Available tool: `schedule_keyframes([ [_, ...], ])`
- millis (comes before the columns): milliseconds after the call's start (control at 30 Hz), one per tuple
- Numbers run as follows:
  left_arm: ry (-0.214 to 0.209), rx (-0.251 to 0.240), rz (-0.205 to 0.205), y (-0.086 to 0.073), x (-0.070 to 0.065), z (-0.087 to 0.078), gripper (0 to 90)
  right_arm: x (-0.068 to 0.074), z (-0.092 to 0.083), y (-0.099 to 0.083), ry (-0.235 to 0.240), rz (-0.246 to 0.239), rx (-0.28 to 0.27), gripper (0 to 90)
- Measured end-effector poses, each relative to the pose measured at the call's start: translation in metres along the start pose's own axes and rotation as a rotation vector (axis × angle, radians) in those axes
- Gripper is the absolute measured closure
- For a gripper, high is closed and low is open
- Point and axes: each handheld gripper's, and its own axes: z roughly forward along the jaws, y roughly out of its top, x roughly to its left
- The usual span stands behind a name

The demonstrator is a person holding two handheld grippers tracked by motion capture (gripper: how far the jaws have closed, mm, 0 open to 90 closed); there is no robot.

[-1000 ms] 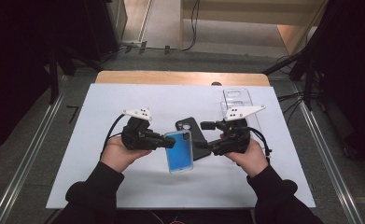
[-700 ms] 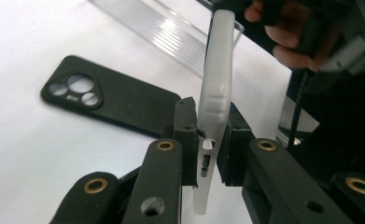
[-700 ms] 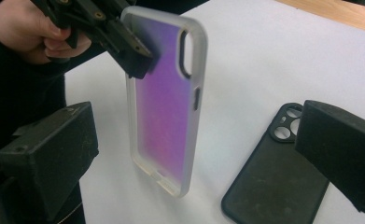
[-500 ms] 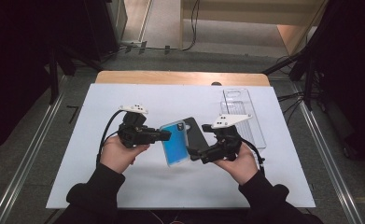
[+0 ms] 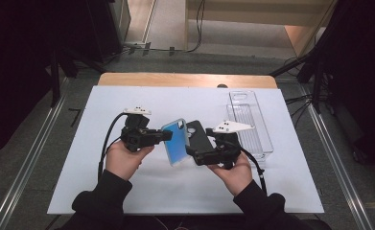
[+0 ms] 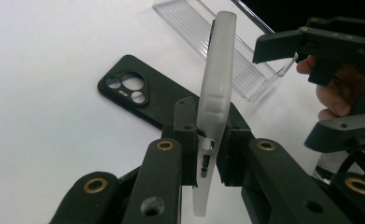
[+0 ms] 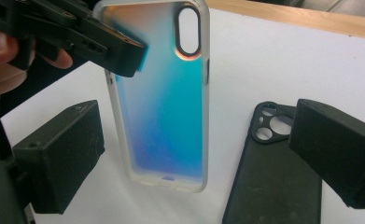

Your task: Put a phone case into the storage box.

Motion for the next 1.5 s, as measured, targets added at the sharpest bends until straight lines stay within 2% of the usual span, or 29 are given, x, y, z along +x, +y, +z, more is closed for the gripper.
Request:
schedule_keyframes([
  [100, 0.006, -0.021, -0.003, 0.0, -0.002, 0.0, 81.2, 0.002, 0.005, -0.002, -0.01, 0.0, 0.014, 3.6],
  [233, 0.016, -0.022, 0.006, -0.001, -0.005, 0.002, 81.1, 0.008, 0.011, -0.003, -0.04, 0.0, 0.004, 3.8],
  [433, 0.017, -0.034, -0.002, -0.001, -0.01, 0.005, 81.1, 0.012, 0.018, -0.003, -0.041, 0.007, -0.005, 3.8],
  [533, 0.017, -0.036, 0.0, -0.001, -0.012, 0.004, 81.1, 0.015, 0.024, -0.004, -0.041, -0.003, 0.014, 3.8],
  [767, 0.017, -0.039, -0.008, -0.002, -0.014, 0.007, 81.1, 0.019, 0.035, -0.005, -0.056, 0.005, 0.022, 3.8],
  [1133, 0.006, -0.039, 0.002, -0.004, -0.022, 0.014, 81.0, 0.021, 0.04, -0.004, -0.074, 0.003, 0.03, 3.9],
  [1267, -0.001, -0.042, 0.0, -0.005, -0.025, 0.017, 81.0, 0.019, 0.044, -0.005, -0.074, 0.01, 0.04, 5.7],
  [1300, 0.001, -0.042, 0.005, -0.005, -0.025, 0.018, 80.9, 0.018, 0.044, -0.005, -0.075, 0.016, 0.041, 9.5],
  [1333, 0.001, -0.044, 0.004, -0.005, -0.025, 0.018, 80.9, 0.017, 0.043, -0.006, -0.056, 0.014, 0.036, 12.4],
  [1500, -0.007, -0.054, -0.006, -0.006, -0.025, 0.019, 80.8, 0.018, 0.042, -0.005, -0.067, -0.007, 0.029, 13.9],
])
